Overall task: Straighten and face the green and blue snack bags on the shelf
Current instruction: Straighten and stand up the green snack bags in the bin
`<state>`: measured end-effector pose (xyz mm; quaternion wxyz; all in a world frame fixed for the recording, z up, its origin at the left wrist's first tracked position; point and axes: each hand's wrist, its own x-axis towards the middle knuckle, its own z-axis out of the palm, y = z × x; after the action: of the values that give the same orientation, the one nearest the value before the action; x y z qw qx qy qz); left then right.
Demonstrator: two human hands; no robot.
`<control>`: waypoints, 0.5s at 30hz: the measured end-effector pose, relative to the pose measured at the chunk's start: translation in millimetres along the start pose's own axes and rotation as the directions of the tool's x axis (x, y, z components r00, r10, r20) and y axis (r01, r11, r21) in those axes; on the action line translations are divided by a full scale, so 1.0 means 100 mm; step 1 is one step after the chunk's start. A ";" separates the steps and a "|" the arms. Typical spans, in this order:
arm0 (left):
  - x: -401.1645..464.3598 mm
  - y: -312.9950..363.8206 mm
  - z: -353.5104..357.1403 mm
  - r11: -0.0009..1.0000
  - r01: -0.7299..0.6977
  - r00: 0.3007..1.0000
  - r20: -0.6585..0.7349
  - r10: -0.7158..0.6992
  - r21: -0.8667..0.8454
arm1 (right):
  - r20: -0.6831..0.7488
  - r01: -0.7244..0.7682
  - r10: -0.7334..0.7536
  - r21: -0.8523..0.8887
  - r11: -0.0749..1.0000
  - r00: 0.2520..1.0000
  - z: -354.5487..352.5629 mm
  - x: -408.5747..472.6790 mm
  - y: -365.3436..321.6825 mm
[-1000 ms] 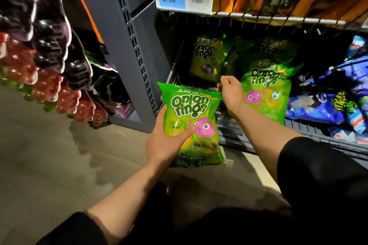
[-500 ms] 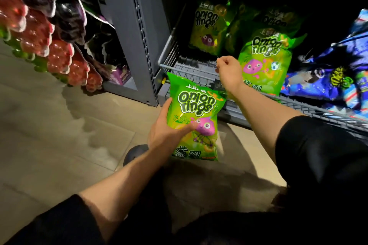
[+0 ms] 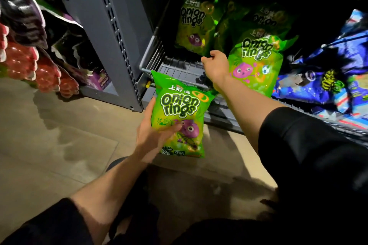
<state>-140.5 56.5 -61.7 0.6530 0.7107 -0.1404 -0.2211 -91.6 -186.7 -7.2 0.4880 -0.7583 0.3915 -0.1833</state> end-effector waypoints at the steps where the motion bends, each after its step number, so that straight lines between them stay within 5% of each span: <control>1: 0.03 -0.01 0.00 1.000 -0.003 1.000 0.005 0.002 0.009 | 0.006 -0.016 0.016 -0.008 1.000 1.000 0.02 0.04 0.00; 6: 0.19 0.01 -0.04 0.980 -0.049 0.999 -0.010 0.051 0.194 | 0.014 -0.060 0.062 -0.114 0.992 0.998 0.11 0.26 0.01; 15: 0.28 0.04 -0.15 0.972 0.061 0.997 -0.065 -0.048 0.225 | 0.021 -0.108 0.110 -0.080 0.991 0.994 0.35 0.55 -0.14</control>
<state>-108.6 55.1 -60.7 0.5650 0.7904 -0.1258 -0.2005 -28.6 -205.5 -16.7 0.4718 -0.7566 0.4332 -0.1313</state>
